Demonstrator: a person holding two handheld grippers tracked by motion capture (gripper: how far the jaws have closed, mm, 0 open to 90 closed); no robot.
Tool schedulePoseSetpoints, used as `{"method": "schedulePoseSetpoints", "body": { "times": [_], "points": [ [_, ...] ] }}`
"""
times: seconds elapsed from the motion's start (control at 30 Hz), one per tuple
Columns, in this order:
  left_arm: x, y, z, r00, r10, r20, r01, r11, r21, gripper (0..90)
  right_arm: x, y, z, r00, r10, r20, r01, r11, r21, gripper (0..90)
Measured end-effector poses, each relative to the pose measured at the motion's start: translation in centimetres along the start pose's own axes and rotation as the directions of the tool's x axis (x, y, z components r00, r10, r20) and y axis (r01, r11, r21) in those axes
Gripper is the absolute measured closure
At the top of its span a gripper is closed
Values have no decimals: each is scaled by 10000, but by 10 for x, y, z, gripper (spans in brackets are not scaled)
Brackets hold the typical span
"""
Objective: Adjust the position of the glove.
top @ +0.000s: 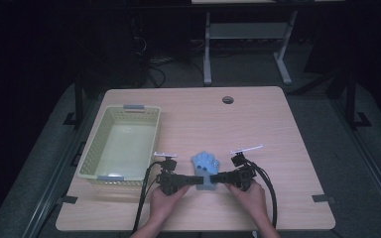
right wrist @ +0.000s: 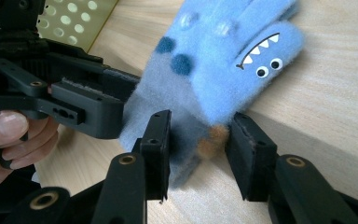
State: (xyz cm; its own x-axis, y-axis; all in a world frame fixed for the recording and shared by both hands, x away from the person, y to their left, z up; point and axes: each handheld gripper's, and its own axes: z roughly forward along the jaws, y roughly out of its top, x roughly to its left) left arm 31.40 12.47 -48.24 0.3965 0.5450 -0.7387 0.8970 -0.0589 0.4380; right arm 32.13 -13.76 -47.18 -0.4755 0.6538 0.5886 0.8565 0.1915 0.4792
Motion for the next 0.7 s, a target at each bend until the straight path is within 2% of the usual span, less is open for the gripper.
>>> {"method": "schedulePoseSetpoints", "body": {
  "times": [0.1, 0.23, 0.37, 0.47, 0.53, 0.57, 0.7],
  "points": [
    [2, 1, 2, 9998, -160, 123, 160, 9999, -5, 538, 1, 1, 0, 10000, 10, 25, -10, 10000, 41, 583],
    [2, 1, 2, 9999, -106, 26, 106, 9999, -10, 572, 2, 4, -2, 9998, 63, 189, -65, 9999, 111, 523],
    [3, 2, 2, 9997, -234, 34, 234, 9997, -15, 578, 2, 4, 0, 9998, 133, 115, -133, 9999, 41, 526],
    [3, 2, 2, 9999, -144, 7, 144, 9999, -31, 592, 1, 4, 2, 9998, 214, 38, -214, 9997, -118, 550],
    [3, 2, 3, 9999, -137, 20, 137, 9999, -29, 608, 1, 3, 4, 9999, 103, -3, -103, 9999, -83, 582],
    [4, 2, 3, 9999, -128, 24, 128, 9999, -29, 615, 3, 3, 4, 9997, 228, -4, -228, 9997, -22, 593],
    [5, 2, 5, 10000, -19, 68, 19, 10000, -59, 640, 5, 2, 8, 10000, 12, 10, -12, 10000, -74, 632]
  ]
}}
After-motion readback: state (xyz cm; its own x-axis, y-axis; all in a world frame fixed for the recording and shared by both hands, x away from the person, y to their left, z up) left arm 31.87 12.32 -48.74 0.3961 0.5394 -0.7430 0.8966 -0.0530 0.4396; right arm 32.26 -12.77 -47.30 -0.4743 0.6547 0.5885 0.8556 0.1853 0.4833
